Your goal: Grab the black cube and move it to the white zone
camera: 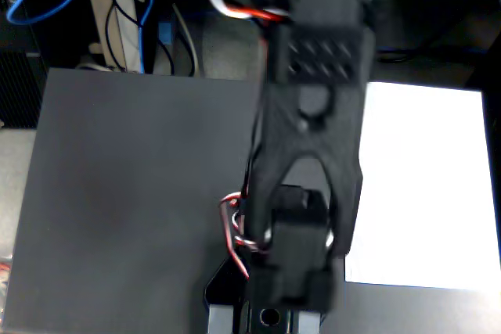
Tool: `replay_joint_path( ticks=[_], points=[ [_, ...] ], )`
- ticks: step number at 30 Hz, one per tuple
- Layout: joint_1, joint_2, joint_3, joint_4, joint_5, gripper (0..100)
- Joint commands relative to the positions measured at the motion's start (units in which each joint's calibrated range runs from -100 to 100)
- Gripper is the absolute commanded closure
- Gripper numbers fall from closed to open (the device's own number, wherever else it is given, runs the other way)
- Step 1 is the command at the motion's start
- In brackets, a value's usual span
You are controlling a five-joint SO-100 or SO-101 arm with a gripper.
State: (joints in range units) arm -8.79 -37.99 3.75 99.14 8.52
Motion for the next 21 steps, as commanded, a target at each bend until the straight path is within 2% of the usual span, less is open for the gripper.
replay_joint_path(
  ticks=[1, 5, 7, 10, 13, 16, 21],
  points=[
    [24.8, -8.2, -0.6, 0.4, 0.7, 98],
    [52.1, -12.8, -0.6, 0.4, 6.2, 98],
    [59.9, -12.4, -0.6, 0.4, 8.1, 98],
    [58.9, -12.3, 5.9, 0.3, 8.2, 98],
    [58.5, -12.3, 15.9, -9.3, 8.2, 98],
    [58.4, -12.3, 24.4, -13.6, 8.3, 98],
    [46.6, -12.1, 32.7, -15.1, 7.1, 98]
  ],
)
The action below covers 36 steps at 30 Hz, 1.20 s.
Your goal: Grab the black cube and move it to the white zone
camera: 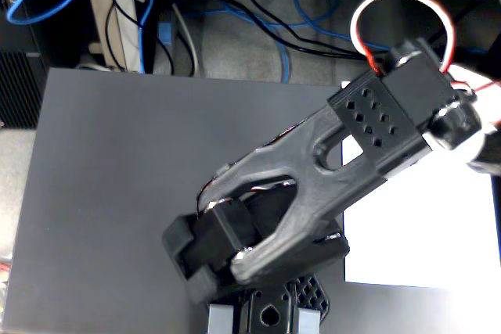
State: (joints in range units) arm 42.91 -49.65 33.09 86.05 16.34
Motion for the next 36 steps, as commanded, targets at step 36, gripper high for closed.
replay_joint_path(
  ticks=[36],
  points=[
    [-38.1, 30.3, -18.1, 3.3, -12.6, 98]
  ],
)
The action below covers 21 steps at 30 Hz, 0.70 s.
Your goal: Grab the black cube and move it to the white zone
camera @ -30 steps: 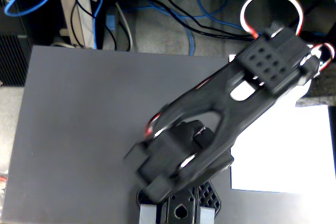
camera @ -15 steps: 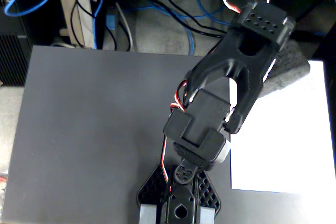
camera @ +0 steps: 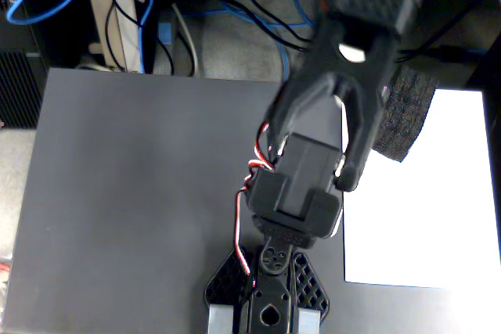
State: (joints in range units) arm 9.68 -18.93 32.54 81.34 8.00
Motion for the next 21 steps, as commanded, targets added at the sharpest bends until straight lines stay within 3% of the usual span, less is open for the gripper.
replay_joint_path(
  ticks=[1, 8, 11, 16, 21],
  points=[
    [-5.0, -1.4, -19.0, 8.1, -5.5, 98],
    [-5.0, -52.3, -18.3, 17.6, -8.1, 98],
    [-5.1, -52.8, -7.7, 8.1, -7.7, 98],
    [-5.8, -52.8, 24.8, -12.8, -7.5, 98],
    [-5.8, -53.1, 36.9, -15.0, -4.5, 98]
  ],
)
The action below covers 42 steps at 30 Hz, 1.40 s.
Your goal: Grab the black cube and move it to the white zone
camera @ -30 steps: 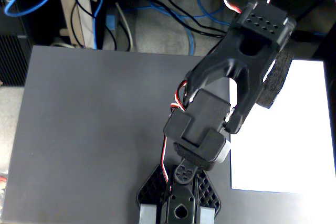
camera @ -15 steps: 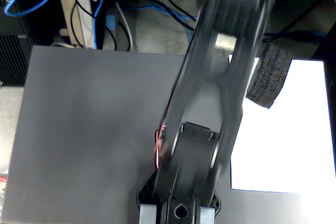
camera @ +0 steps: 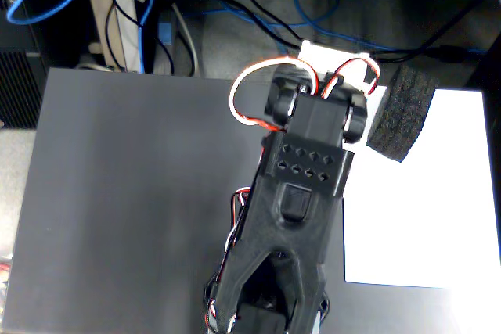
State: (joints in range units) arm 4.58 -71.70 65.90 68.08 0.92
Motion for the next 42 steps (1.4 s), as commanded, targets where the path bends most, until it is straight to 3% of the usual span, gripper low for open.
replay_joint_path(
  ticks=[1, 5, 14, 17, 42],
  points=[
    [-0.7, -1.0, 6.5, -2.0, 3.2, 98],
    [-0.1, -1.1, 20.0, -8.2, 3.2, 98],
    [-0.1, -1.2, 21.8, -8.1, 2.7, 98],
    [-0.4, -1.2, 34.1, -18.7, 2.7, 98],
    [-0.6, -1.0, 34.1, -16.7, 3.1, 98]
  ],
)
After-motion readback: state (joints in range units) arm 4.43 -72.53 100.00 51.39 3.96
